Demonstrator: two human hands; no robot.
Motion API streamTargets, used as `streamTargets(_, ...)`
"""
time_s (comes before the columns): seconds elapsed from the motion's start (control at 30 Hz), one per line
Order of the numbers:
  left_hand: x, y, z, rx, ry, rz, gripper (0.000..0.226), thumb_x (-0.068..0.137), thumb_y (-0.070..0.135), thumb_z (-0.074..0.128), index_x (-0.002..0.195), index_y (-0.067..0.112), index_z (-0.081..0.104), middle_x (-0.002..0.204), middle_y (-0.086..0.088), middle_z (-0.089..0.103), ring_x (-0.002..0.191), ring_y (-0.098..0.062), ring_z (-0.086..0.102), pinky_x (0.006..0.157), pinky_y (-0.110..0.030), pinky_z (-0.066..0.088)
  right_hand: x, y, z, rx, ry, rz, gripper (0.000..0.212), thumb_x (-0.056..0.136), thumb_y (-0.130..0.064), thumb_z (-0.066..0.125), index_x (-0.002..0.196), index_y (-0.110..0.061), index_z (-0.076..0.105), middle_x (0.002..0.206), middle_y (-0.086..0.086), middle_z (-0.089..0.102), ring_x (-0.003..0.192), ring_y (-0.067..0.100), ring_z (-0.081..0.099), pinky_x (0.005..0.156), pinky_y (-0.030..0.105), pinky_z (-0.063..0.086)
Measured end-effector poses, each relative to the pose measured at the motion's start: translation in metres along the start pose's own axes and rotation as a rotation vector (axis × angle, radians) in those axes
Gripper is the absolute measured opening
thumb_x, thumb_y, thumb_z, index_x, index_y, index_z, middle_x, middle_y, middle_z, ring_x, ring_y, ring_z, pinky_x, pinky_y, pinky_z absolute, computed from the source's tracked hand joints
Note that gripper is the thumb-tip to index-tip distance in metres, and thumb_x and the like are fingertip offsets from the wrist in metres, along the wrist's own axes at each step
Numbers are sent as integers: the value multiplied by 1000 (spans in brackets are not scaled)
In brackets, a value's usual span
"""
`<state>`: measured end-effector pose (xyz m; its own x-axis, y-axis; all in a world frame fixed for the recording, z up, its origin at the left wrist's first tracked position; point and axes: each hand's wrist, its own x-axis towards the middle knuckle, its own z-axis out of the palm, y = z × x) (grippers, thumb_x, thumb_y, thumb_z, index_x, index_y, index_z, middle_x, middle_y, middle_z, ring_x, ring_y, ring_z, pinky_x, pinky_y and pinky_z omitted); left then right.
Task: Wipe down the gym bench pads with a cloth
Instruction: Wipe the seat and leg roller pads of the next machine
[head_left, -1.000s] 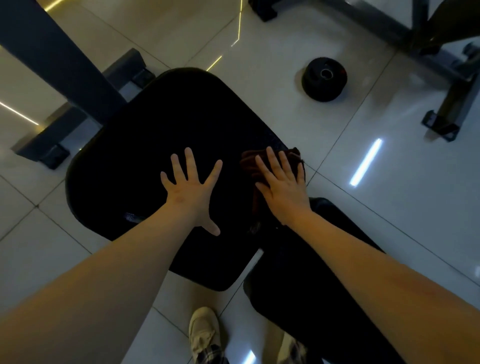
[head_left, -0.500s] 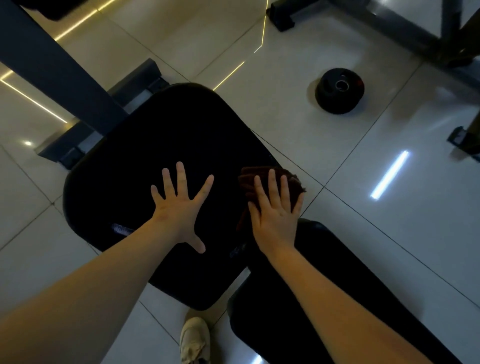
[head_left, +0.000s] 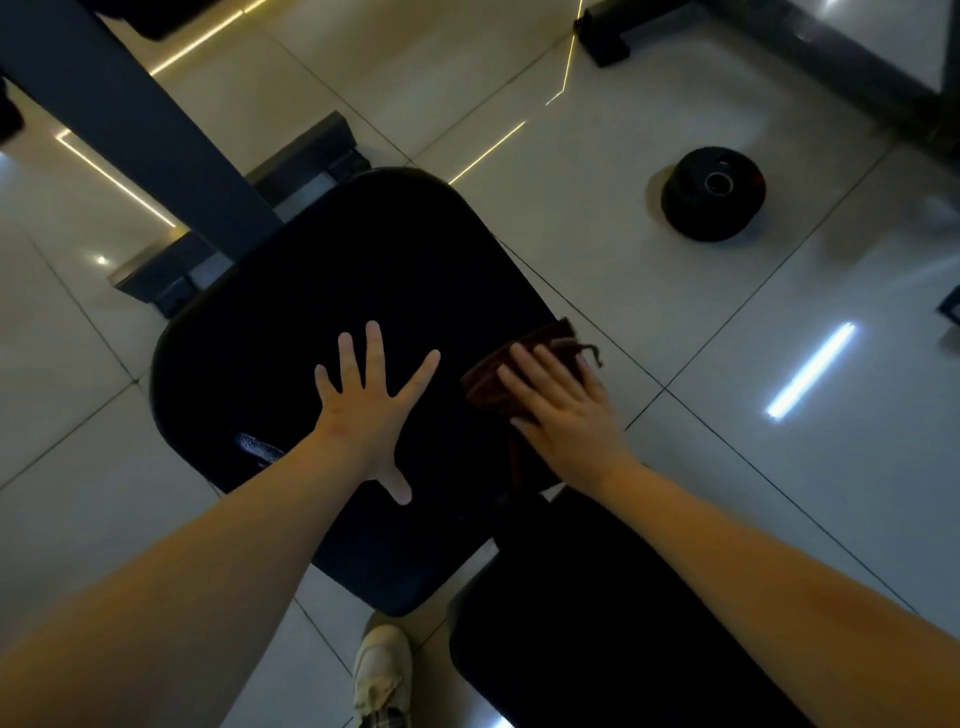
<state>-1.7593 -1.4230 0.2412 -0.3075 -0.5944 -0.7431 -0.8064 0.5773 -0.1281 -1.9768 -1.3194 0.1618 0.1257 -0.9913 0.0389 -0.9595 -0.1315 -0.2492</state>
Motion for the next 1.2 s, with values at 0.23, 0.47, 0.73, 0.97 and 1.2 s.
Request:
streamTargets(0.23, 1, -1, 1, -17, 9, 9, 160, 46, 66, 85, 132, 37, -46, 135, -31, -50, 128, -58, -35, 106, -73, 2, 2, -38, 2, 102, -21, 516, 57, 97, -52, 7, 150, -32, 1, 159, -5, -8, 145, 15, -14, 118, 36, -16)
streamTargets(0.47, 2, -1, 6, -21, 33, 8, 160, 44, 65, 86, 133, 38, -45, 137, -29, -49, 130, -57, -34, 108, -72, 3, -34, -120, 22, 66, -31, 314, 57, 98, -45, 29, 152, -25, 26, 160, 4, 19, 148, 27, 12, 118, 49, 8)
streamTargets(0.73, -1, -1, 6, -18, 54, 4, 157, 47, 65, 85, 135, 38, -42, 139, -28, -47, 132, -55, -33, 109, -70, 3, -36, -102, 16, -23, -187, 41, 56, 97, -47, 28, 150, -29, 27, 159, -3, 20, 147, 19, 16, 119, 42, 6)
streamTargets(0.97, -2, -3, 5, -20, 46, 22, 157, 47, 65, 85, 137, 38, -41, 139, -30, -47, 131, -56, -33, 109, -72, 4, 12, -17, -15, 87, -133, 474, 57, 102, -46, 20, 152, -32, -3, 161, -6, -13, 146, 13, -17, 120, 37, -10)
streamTargets(1.2, 1, -3, 5, -30, 33, 18, 158, 48, 64, 86, 135, 38, -43, 137, -30, -49, 130, -56, -35, 108, -72, 3, -2, -72, 1, 130, -35, 607, 55, 101, -45, 18, 151, -30, 0, 160, -4, -9, 146, 15, -14, 118, 38, -15)
